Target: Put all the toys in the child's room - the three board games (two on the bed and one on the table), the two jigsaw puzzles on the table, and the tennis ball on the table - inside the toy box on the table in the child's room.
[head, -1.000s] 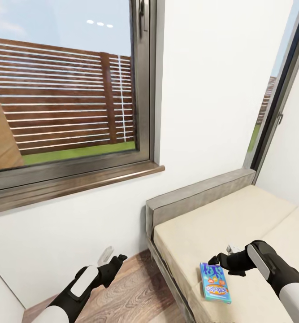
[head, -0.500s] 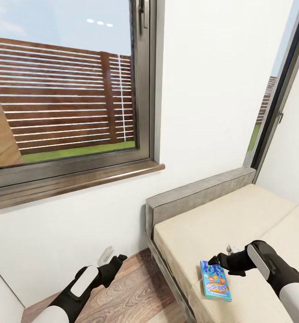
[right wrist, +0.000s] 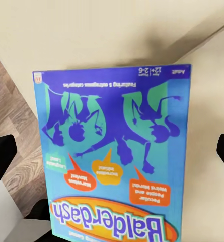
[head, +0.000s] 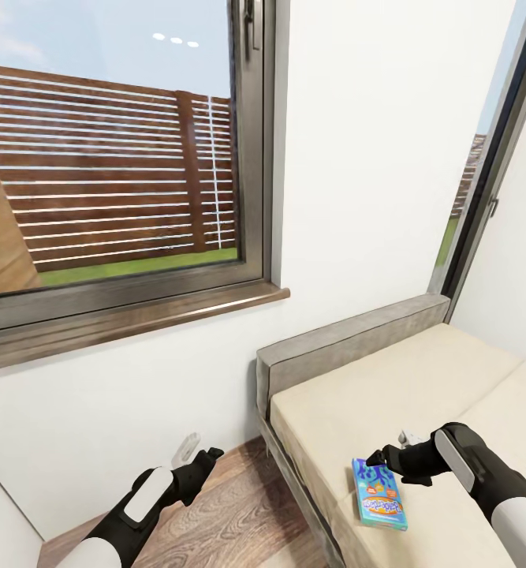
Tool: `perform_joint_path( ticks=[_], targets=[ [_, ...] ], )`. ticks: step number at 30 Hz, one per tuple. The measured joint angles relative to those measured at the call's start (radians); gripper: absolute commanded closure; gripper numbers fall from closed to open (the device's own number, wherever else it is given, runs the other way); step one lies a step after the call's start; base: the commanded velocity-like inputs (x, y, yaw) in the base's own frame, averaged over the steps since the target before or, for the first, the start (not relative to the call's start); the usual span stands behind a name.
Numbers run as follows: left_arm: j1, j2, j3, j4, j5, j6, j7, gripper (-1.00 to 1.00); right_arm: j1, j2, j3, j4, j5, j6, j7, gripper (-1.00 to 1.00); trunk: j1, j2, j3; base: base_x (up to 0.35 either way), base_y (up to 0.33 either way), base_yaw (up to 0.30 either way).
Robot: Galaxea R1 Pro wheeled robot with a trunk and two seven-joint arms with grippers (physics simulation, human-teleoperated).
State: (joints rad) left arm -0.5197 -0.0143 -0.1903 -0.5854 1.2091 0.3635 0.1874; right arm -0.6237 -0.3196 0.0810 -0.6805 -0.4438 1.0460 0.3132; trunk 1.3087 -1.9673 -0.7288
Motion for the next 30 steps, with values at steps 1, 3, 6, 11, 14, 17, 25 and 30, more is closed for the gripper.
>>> perform_joint_path(
  ticks=[1,3,6,11,14,17,25,30],
  targets=[
    [0.000,0.000,0.000,0.000,0.000,0.000,0.000,-1.00,0.000,0.000,0.000,0.000,0.000,0.000,0.000,-1.00,0.000,0.000,0.000,0.000,0.000,0.000],
    [0.000,0.000,0.000,0.000,0.000,0.000,0.000,-1.00,0.000,0.000,0.000,0.000,0.000,0.000,0.000,-1.00,0.000,0.000,0.000,0.000,0.000,0.000],
    [0.000,0.000,0.000,0.000,0.000,0.000,0.000,-1.00,0.000,0.000,0.000,0.000,0.000,0.000,0.000,-1.00,0.000,0.000,0.000,0.000,0.000,0.000],
    [0.000,0.000,0.000,0.000,0.000,0.000,0.000,-1.00,0.000,0.000,0.000,0.000,0.000,0.000,0.000,-1.00,0.000,0.000,0.000,0.000,0.000,0.000],
    [0.000,0.000,0.000,0.000,0.000,0.000,0.000,-1.00,0.000,0.000,0.000,0.000,0.000,0.000,0.000,-1.00,0.000,0.000,0.000,0.000,0.000,0.004],
    [0.000,0.000,0.000,0.000,0.000,0.000,0.000,-1.00,0.000,0.000,0.000,0.000,0.000,0.000,0.000,-1.00,0.000,0.000,0.000,0.000,0.000,0.043],
    [0.000,0.000,0.000,0.000,0.000,0.000,0.000,-1.00,0.000,0.000,0.000,0.000,0.000,0.000,0.000,-1.00,0.000,0.000,0.000,0.000,0.000,0.134],
    [0.000,0.000,0.000,0.000,0.000,0.000,0.000,-1.00,0.000,0.000,0.000,0.000,0.000,0.000,0.000,-1.00,0.000,0.000,0.000,0.000,0.000,0.076]
  ],
)
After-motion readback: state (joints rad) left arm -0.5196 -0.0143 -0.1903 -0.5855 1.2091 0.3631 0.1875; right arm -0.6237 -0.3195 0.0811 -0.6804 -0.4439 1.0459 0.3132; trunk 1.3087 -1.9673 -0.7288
